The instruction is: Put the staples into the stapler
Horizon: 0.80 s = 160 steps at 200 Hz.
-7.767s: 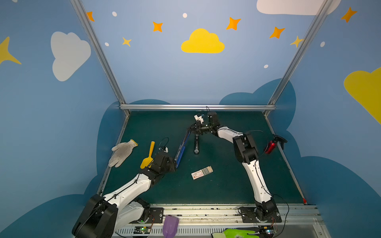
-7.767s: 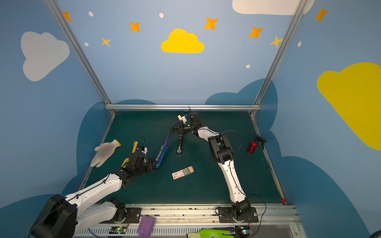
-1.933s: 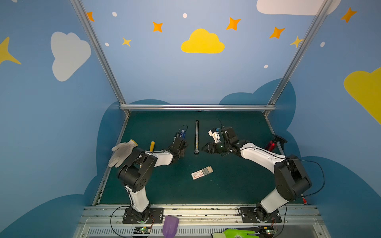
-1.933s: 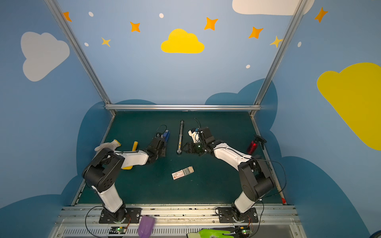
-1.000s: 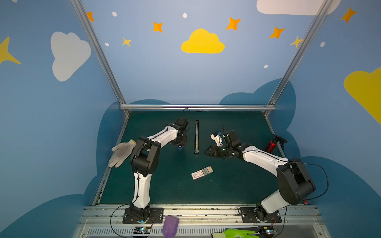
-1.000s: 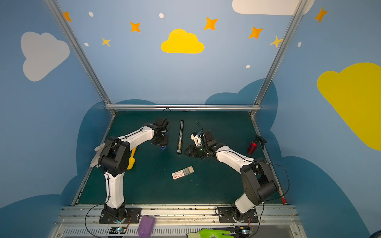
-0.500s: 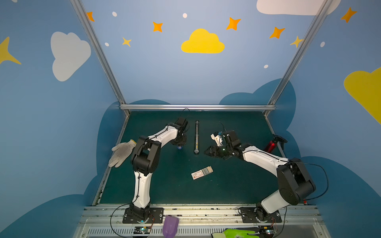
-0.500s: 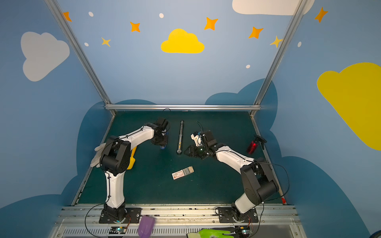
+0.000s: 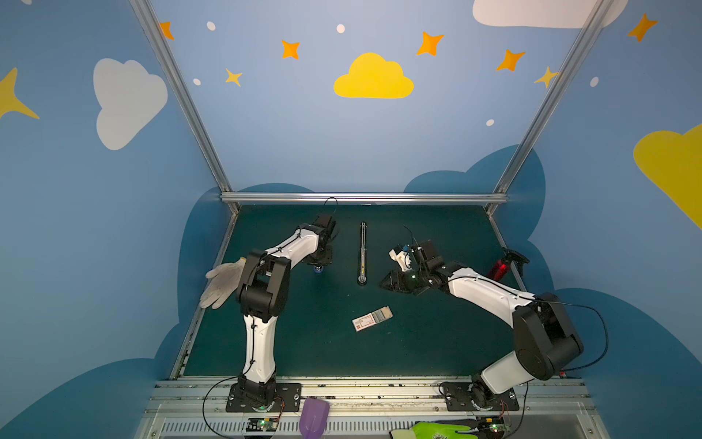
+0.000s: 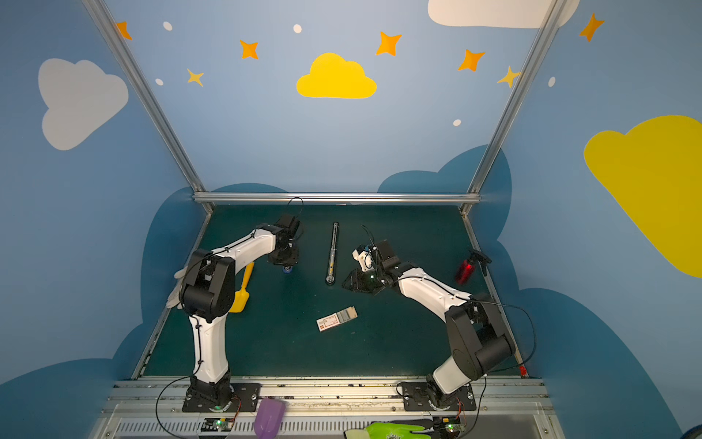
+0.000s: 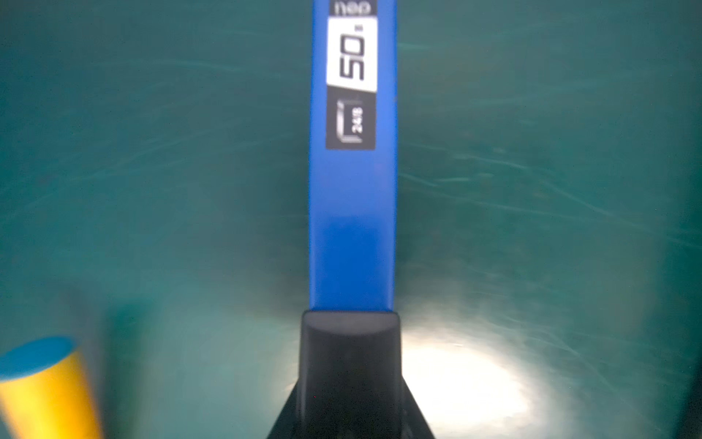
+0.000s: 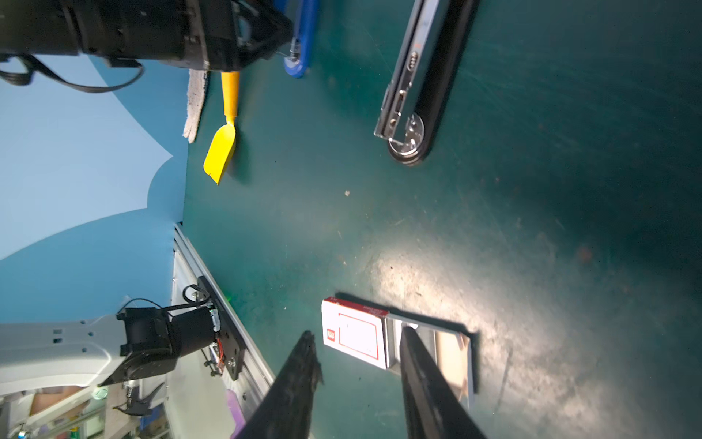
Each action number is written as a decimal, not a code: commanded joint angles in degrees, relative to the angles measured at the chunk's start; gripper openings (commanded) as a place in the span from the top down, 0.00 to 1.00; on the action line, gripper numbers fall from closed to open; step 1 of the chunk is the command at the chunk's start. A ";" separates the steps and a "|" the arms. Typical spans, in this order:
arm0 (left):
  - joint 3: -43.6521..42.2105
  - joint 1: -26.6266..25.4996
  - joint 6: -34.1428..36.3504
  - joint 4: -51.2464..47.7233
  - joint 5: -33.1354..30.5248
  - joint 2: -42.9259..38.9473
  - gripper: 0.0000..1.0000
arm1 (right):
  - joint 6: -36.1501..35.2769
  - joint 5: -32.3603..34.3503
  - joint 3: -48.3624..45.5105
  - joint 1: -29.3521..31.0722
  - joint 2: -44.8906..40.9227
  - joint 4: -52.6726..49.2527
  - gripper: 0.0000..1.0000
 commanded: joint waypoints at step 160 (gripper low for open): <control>-30.34 -4.43 -12.99 5.43 10.23 -34.16 0.56 | -4.82 12.08 8.08 10.06 12.38 -19.13 0.76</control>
